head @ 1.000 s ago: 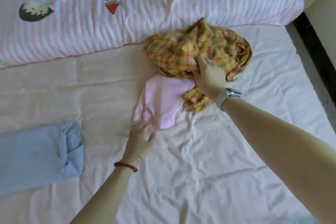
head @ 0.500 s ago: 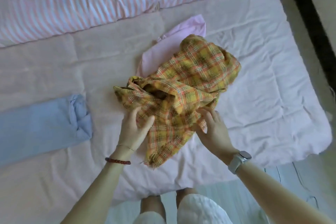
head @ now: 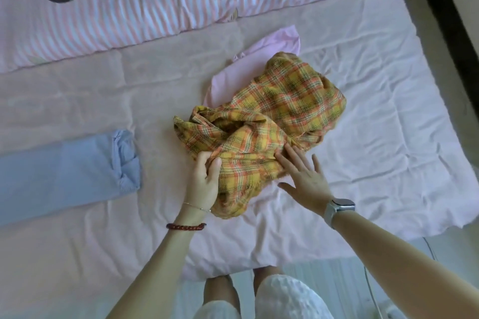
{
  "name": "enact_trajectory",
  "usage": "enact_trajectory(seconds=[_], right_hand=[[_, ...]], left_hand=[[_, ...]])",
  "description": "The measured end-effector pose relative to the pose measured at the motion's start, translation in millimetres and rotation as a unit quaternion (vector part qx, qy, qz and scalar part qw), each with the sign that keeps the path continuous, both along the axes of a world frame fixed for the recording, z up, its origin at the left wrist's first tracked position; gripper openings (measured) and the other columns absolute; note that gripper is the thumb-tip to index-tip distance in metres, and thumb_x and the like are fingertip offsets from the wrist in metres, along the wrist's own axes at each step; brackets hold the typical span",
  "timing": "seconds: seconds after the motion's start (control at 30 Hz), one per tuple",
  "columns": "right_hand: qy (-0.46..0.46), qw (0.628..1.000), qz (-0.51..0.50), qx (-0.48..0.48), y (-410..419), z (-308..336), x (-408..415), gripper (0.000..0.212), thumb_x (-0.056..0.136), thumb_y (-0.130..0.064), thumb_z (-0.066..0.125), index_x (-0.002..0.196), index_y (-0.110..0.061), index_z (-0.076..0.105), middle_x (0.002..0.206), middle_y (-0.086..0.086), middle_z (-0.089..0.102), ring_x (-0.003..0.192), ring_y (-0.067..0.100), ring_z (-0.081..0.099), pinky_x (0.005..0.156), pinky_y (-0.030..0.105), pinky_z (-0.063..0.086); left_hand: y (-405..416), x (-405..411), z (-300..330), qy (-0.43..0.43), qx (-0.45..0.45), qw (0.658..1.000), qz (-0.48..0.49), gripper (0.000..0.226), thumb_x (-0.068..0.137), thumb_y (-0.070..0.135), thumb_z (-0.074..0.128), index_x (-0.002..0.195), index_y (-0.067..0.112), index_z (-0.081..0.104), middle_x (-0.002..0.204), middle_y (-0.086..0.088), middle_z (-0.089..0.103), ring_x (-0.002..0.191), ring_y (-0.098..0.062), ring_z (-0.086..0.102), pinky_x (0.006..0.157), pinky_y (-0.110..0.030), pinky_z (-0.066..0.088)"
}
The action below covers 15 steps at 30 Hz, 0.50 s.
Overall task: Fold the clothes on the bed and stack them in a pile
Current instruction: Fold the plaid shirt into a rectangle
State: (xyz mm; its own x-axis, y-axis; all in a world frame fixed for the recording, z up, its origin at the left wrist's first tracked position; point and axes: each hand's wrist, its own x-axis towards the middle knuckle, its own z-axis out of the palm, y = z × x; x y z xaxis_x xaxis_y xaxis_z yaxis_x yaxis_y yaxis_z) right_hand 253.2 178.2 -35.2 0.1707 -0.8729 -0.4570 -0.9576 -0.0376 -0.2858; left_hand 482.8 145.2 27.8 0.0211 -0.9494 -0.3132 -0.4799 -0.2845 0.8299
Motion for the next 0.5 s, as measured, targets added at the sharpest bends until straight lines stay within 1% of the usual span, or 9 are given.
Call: enact_trajectory(seconds=[0.03,0.1,0.17,0.23,0.3,0.37,0.4,0.47,0.5], right_hand=[[-0.012,1.0,-0.016,-0.016,-1,3,1,0.06,0.094,-0.039,0.047,0.147,-0.032,0.019,0.157,-0.001,0.003,0.145,0.017,0.001,0.116,0.046,0.005],[-0.076,0.989,-0.081,-0.098,-8,18,7,0.039,0.093,-0.02,0.052,0.131,-0.014,0.052,0.146,0.012,0.037,0.139,0.029,0.026,0.112,0.049,0.021],[-0.13,0.971,-0.153,-0.131,-14,36,9,0.026,0.09,-0.006,0.052,0.114,-0.002,0.061,0.116,0.021,0.061,0.116,0.039,0.051,0.094,0.047,0.042],[-0.161,0.965,-0.186,-0.087,-11,57,9,0.024,0.093,-0.007,0.045,0.112,-0.006,0.059,0.098,0.02,0.065,0.092,0.039,0.059,0.076,0.042,0.046],[-0.187,0.962,-0.193,-0.048,0,74,7,0.022,0.095,-0.011,0.042,0.109,-0.01,0.059,0.096,0.017,0.066,0.087,0.037,0.06,0.073,0.041,0.045],[-0.21,0.953,-0.21,-0.054,13,95,6,0.017,0.096,-0.015,0.043,0.099,-0.013,0.059,0.089,0.011,0.066,0.083,0.033,0.059,0.072,0.04,0.045],[-0.225,0.945,-0.225,-0.073,20,108,6,0.014,0.096,-0.017,0.044,0.092,-0.015,0.057,0.081,0.005,0.063,0.078,0.03,0.057,0.07,0.038,0.044],[-0.255,0.922,-0.26,-0.129,30,138,4,0.02,0.095,-0.018,0.047,0.076,-0.023,0.048,0.069,-0.006,0.052,0.069,0.021,0.051,0.067,0.037,0.04],[-0.269,0.912,-0.271,-0.15,34,155,2,0.024,0.095,-0.018,0.049,0.073,-0.025,0.044,0.067,-0.008,0.049,0.068,0.019,0.049,0.066,0.036,0.039]], left_hand=[[2,-1,5,0.01,-0.006,1.0,-0.005,0.005,0.096,0.008,0.044,0.096,0.008,0.049,0.085,0.007,0.053,0.079,0.0,0.051,0.064,-0.002,0.039],[3,-6,15,0.008,-0.02,1.0,-0.007,0.005,0.096,0.008,0.043,0.095,0.009,0.048,0.084,0.008,0.052,0.079,0.0,0.051,0.063,-0.003,0.038],[-1,-11,23,-0.028,-0.037,0.998,0.03,0.01,0.097,0.012,0.043,0.1,0.006,0.05,0.087,0.003,0.055,0.078,-0.008,0.052,0.058,-0.008,0.035],[-9,-12,32,-0.095,-0.043,0.993,0.056,0.02,0.096,0.016,0.045,0.11,0.003,0.052,0.099,-0.007,0.06,0.086,-0.023,0.055,0.06,-0.016,0.031],[-15,-13,46,-0.118,-0.053,0.992,0.011,0.035,0.093,0.02,0.052,0.124,0.006,0.048,0.121,-0.012,0.056,0.108,-0.029,0.052,0.073,-0.018,0.033],[-15,-18,65,-0.123,-0.1,0.983,-0.094,0.056,0.085,0.031,0.063,0.133,0.011,0.045,0.133,-0.013,0.044,0.125,-0.026,0.037,0.098,-0.021,0.027],[-11,-22,74,-0.142,-0.123,0.97,-0.153,0.065,0.079,0.044,0.064,0.134,0.016,0.046,0.135,-0.013,0.04,0.128,-0.024,0.031,0.106,-0.026,0.022],[0,-31,88,-0.194,-0.15,0.933,-0.263,0.077,0.068,0.067,0.05,0.134,0.026,0.048,0.141,-0.007,0.035,0.134,-0.02,0.022,0.115,-0.038,0.015],[7,-37,95,-0.209,-0.154,0.916,-0.305,0.078,0.067,0.07,0.05,0.133,0.028,0.048,0.144,-0.004,0.034,0.137,-0.021,0.02,0.116,-0.038,0.01]])
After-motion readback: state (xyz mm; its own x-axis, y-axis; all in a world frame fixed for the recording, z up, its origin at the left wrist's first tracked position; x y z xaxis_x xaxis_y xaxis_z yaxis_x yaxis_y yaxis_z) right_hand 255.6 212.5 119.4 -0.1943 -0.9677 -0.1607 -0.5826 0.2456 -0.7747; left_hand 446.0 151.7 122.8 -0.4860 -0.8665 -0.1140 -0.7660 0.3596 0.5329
